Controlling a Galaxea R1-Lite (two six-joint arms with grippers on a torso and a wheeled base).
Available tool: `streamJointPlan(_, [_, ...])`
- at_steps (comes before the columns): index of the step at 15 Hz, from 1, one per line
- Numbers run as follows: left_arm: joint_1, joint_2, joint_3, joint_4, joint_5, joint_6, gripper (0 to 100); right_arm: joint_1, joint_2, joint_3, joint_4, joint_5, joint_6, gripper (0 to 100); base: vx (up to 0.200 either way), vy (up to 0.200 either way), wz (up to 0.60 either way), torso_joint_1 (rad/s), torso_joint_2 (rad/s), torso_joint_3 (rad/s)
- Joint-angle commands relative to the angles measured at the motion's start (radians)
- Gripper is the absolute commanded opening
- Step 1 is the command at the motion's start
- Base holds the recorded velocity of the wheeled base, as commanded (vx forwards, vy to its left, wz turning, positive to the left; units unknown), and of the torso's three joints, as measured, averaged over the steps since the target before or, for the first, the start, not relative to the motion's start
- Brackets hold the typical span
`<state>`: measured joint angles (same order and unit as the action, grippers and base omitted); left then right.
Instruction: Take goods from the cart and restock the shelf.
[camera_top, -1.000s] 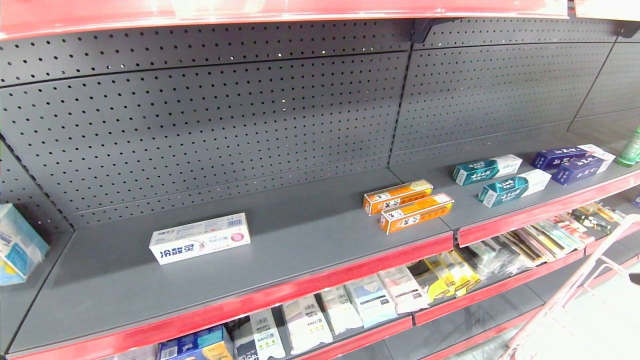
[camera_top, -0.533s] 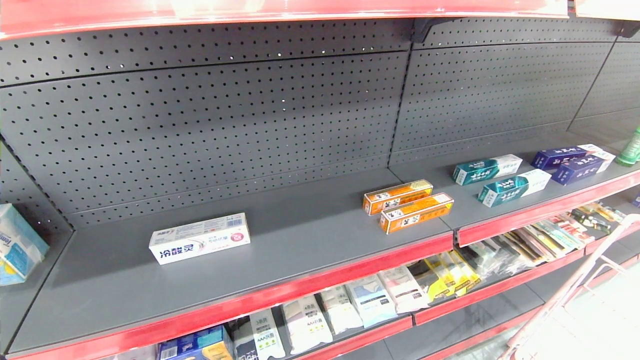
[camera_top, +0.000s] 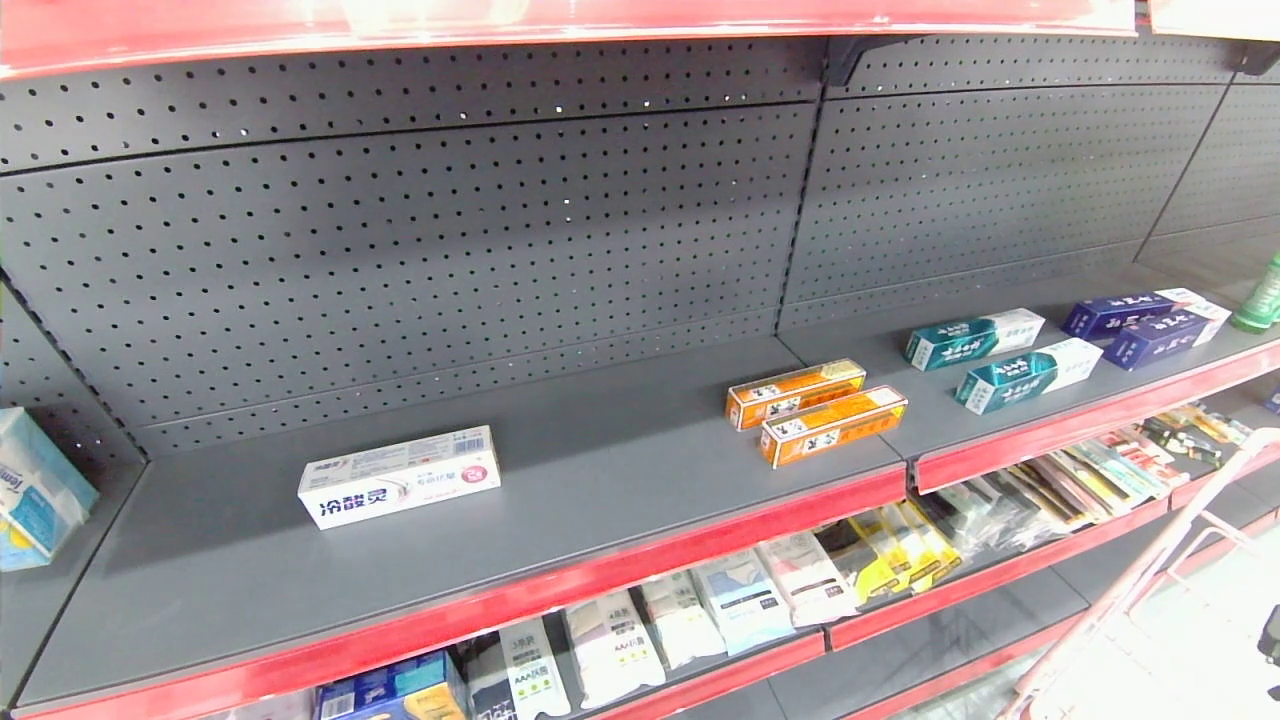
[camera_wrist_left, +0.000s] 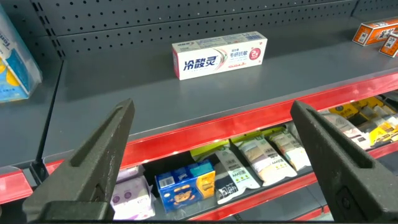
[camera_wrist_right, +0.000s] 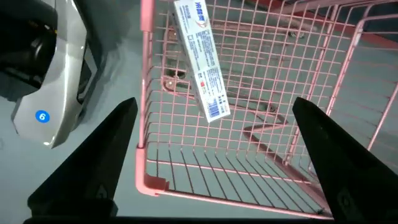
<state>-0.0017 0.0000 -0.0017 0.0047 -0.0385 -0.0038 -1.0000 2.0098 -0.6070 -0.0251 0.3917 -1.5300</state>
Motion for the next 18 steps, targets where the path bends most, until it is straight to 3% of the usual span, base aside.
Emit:
streamJointPlan(1, [0.000,0.002,0.000,0.000,0.000,-0.001,100,0.000,0.089,-0.060,0.001,-0.030,0.050,100,0.000,0.000,0.00,0.000,0.00,0.000])
streamJointPlan(6, [0.000,0.002,0.000,0.000,0.000,-0.001,100,0.000,0.161,-0.091,-0.007,-0.033,0.094,100,0.000,0.000,0.00,0.000,0.00,0.000])
streamJointPlan(9, [0.000,0.002,0.000,0.000,0.000,-0.001,100,0.000,0.207,-0.111,-0.090,-0.040,0.030,100,0.000,0.000,0.00,0.000,0.00,0.000])
streamJointPlan(18, [0.000,0.002,0.000,0.000,0.000,-0.001,100,0.000,0.248,-0.128,-0.099,-0.027,-0.137,100,0.000,0.000,0.00,0.000,0.00,0.000])
